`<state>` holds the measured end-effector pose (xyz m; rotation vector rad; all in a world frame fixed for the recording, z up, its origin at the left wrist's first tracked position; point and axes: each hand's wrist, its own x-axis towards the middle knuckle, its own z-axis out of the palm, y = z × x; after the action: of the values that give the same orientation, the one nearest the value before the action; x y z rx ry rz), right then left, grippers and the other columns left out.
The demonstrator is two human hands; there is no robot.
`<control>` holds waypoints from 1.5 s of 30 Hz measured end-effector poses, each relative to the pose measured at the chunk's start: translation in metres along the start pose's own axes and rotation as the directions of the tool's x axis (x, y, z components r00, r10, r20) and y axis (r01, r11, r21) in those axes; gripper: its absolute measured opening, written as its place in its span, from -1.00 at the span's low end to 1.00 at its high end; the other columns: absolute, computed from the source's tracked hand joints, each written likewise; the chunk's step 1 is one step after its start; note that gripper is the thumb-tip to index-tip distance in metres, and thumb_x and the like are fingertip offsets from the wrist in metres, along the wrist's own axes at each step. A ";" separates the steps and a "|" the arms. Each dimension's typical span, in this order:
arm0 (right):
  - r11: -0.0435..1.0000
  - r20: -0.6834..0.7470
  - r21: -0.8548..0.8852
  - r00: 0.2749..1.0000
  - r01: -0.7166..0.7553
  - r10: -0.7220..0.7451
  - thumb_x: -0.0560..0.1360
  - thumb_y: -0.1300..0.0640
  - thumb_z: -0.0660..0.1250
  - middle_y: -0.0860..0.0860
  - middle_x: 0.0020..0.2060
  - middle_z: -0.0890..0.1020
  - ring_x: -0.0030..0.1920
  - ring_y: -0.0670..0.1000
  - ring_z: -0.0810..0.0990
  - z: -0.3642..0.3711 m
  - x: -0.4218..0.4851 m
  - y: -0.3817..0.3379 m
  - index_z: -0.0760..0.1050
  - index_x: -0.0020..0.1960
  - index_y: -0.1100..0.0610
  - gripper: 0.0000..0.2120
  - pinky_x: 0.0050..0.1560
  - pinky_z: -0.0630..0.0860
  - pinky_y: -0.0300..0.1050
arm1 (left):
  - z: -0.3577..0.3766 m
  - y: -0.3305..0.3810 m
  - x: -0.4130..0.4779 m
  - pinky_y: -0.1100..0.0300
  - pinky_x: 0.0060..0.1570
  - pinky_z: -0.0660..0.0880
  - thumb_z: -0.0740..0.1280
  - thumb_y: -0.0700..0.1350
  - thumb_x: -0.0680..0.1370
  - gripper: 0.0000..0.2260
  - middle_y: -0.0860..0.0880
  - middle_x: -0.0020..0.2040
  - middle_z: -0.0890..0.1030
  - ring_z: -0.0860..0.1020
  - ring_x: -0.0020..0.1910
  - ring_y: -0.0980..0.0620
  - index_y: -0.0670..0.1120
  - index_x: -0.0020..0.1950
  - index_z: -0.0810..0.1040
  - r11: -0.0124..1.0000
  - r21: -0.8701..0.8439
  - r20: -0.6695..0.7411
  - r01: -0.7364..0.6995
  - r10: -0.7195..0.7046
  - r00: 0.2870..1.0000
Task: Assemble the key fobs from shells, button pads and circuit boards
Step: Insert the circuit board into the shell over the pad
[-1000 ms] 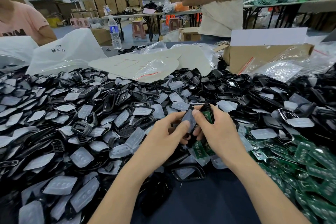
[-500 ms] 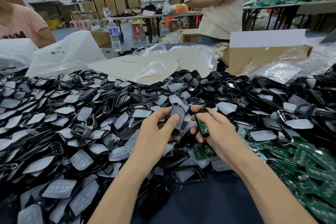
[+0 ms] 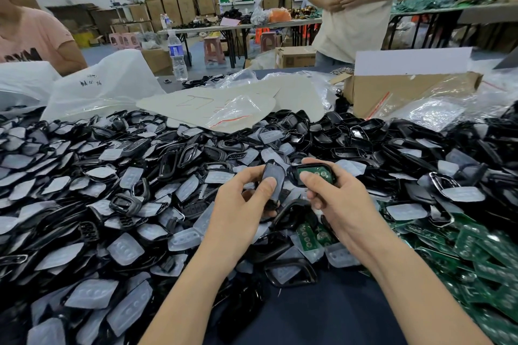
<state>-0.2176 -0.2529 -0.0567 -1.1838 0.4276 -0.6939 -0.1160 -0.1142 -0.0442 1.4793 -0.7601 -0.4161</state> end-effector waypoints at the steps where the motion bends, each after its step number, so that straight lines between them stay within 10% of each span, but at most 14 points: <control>1: 1.000 -0.015 0.024 1.000 -0.007 0.008 0.48 0.26 0.48 -0.02 -0.39 0.58 -0.43 -0.12 0.48 0.001 0.000 0.000 0.71 -0.09 0.06 -0.89 -0.46 0.40 -0.31 | 0.000 0.000 0.000 0.40 -0.29 0.52 0.36 -0.10 0.63 -0.89 -0.02 -0.05 0.70 0.63 -0.28 0.12 0.03 0.14 0.61 1.000 -0.003 -0.006 0.002 -0.002 1.000; 9: 0.994 -0.026 0.005 0.994 -0.108 0.108 0.58 0.10 0.39 -0.13 -0.41 0.58 -0.44 -0.13 0.47 0.005 -0.003 -0.004 0.76 -0.06 0.01 -0.84 -0.47 0.42 -0.25 | -0.002 -0.003 0.002 0.12 -0.12 0.66 0.36 -0.02 0.63 -0.88 0.15 -0.04 0.70 0.69 -0.21 0.03 0.10 0.15 0.62 1.000 -0.024 -0.033 -0.001 0.001 0.999; 34: 0.982 0.174 -0.082 0.968 -0.172 0.184 0.61 0.24 0.31 0.08 -0.25 0.63 -0.39 -0.02 0.53 0.013 -0.013 -0.007 0.70 -0.01 0.15 -0.82 -0.45 0.43 -0.17 | 0.000 0.001 0.001 0.22 -0.17 0.62 0.36 -0.09 0.63 -0.74 0.17 -0.05 0.71 0.65 -0.14 0.17 0.30 -0.03 0.67 0.996 -0.087 0.011 -0.026 0.027 1.000; 45: 0.984 0.183 -0.083 0.968 -0.158 0.171 0.60 0.22 0.31 0.00 -0.29 0.66 -0.39 -0.03 0.54 0.012 -0.014 -0.008 0.75 -0.10 0.00 -0.73 -0.44 0.43 -0.17 | -0.002 -0.002 0.003 0.26 -0.22 0.57 0.34 -0.08 0.64 -0.87 0.08 -0.05 0.69 0.64 -0.16 0.09 0.08 0.14 0.63 0.993 -0.109 -0.014 0.035 -0.036 0.999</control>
<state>-0.2221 -0.2363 -0.0455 -1.2503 0.3867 -0.4219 -0.1125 -0.1149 -0.0456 1.3938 -0.6890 -0.4653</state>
